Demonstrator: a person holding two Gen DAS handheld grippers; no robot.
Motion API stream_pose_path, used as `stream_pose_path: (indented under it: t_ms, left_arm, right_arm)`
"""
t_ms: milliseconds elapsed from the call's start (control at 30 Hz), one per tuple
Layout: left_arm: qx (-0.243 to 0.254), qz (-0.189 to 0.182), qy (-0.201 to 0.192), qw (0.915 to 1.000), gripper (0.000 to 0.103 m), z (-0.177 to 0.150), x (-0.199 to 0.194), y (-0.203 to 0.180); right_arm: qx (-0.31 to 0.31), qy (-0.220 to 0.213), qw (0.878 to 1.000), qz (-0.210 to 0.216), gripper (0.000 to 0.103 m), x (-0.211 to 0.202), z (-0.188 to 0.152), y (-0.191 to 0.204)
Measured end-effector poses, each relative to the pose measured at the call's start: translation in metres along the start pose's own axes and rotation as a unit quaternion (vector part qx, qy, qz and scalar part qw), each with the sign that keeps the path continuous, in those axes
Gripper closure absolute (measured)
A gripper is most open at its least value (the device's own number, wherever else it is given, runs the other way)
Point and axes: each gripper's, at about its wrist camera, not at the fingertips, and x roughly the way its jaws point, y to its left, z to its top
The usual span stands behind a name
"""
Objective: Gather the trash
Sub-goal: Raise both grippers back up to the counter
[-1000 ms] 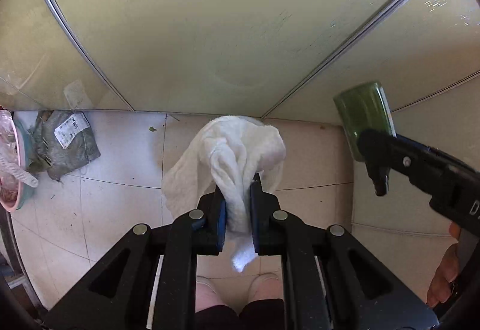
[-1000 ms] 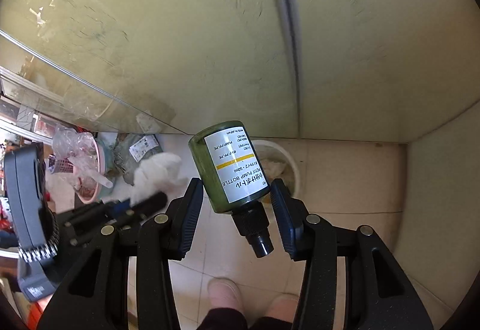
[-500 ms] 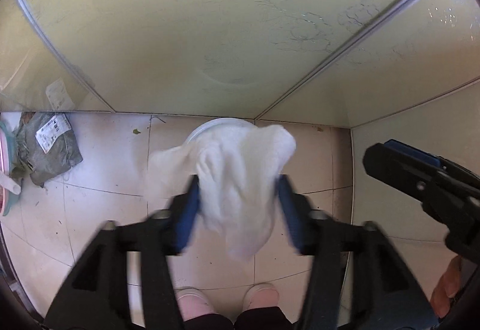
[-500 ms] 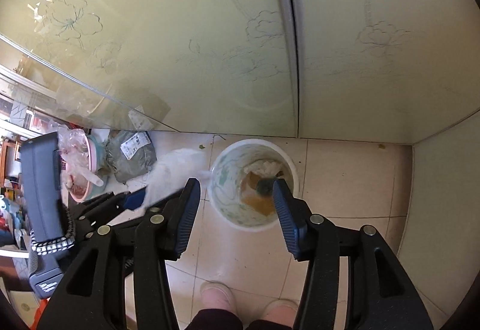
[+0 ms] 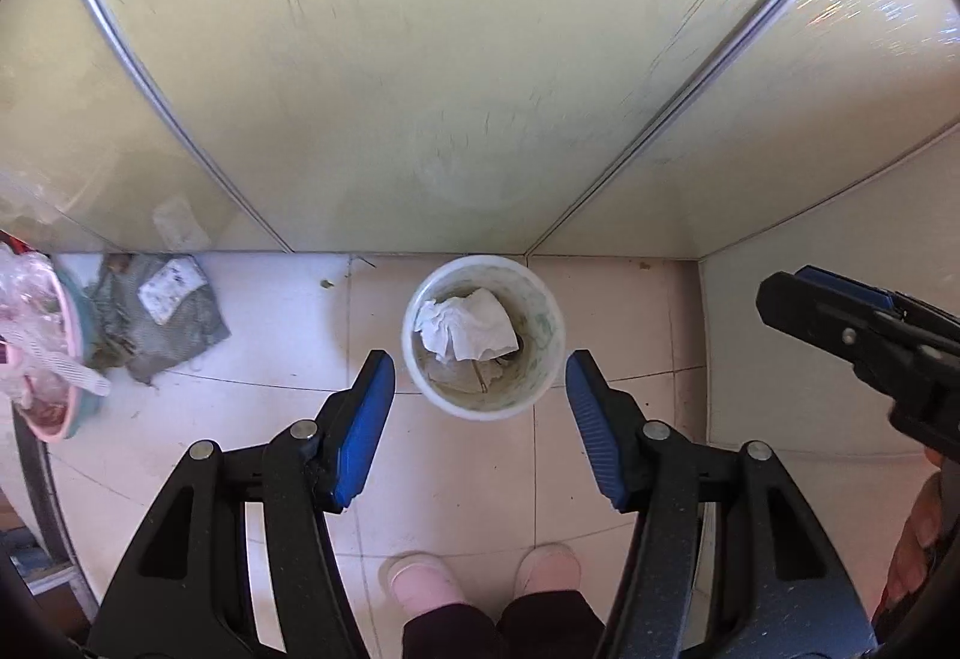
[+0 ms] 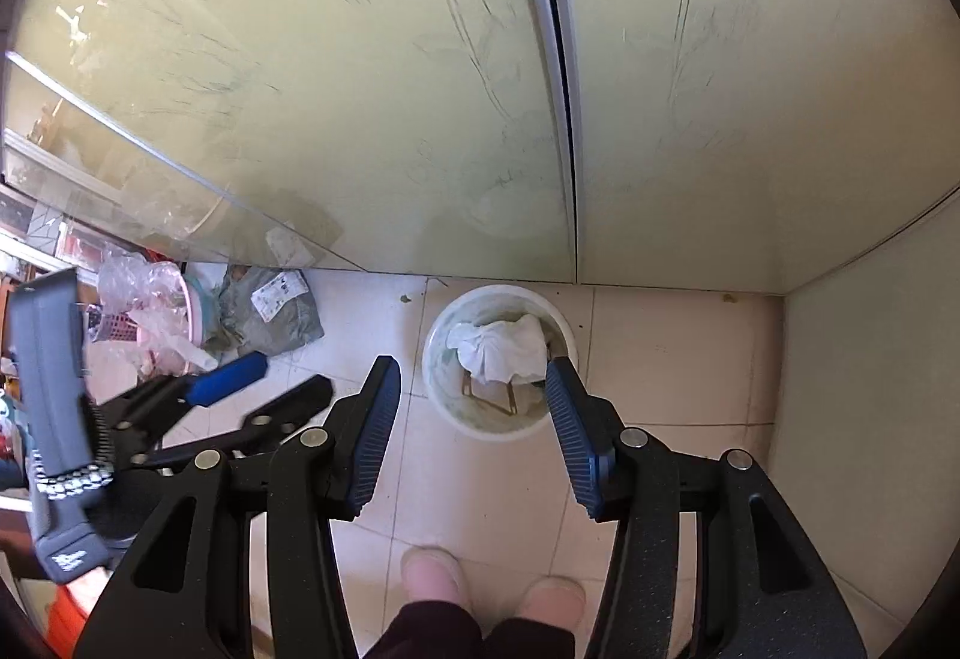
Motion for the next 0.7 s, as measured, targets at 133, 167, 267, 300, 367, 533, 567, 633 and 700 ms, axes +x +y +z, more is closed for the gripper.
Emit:
stream_pose_path:
  t_ms: [133,167,267,300,367,533,567,633,700]
  left_arm:
    - [0.003,0.002,-0.019,0.9998,0.045,0.007,-0.069,-0.004]
    - [0.003,0.001,-0.026,0.9996,0.045,0.009,-0.088,-0.005]
    - [0.005,0.0,-0.053,0.9986,0.045,0.017,-0.15,-0.012]
    - [0.006,0.0,-0.064,0.9979,0.045,0.02,-0.172,-0.015]
    - [0.009,0.002,-0.086,0.9962,0.045,0.024,-0.214,-0.02]
    - [0.017,-0.002,-0.141,0.9898,0.045,0.035,-0.318,-0.03]
    - [0.02,-0.005,-0.152,0.9882,0.045,0.036,-0.338,-0.032]
    - [0.029,-0.006,-0.177,0.9838,0.045,0.039,-0.377,-0.035]
    - [0.041,-0.007,-0.201,0.9787,0.045,0.041,-0.414,-0.037]
  right_arm:
    - [-0.006,-0.001,1.0,-0.018,0.056,-0.05,0.006,0.018]
    - [-0.008,-0.003,1.0,-0.018,0.056,-0.064,0.007,0.025]
    - [-0.011,-0.016,1.0,-0.018,0.056,-0.106,0.011,0.042]
    - [-0.012,-0.022,1.0,-0.018,0.056,-0.118,0.012,0.048]
    - [-0.013,-0.035,0.999,-0.018,0.056,-0.15,0.014,0.06]
    - [-0.017,-0.076,0.997,-0.021,0.056,-0.236,0.02,0.09]
    - [-0.019,-0.086,0.996,-0.022,0.056,-0.252,0.02,0.096]
    - [-0.022,-0.109,0.993,-0.026,0.056,-0.286,0.021,0.11]
    - [-0.024,-0.134,0.99,-0.032,0.056,-0.318,0.021,0.121]
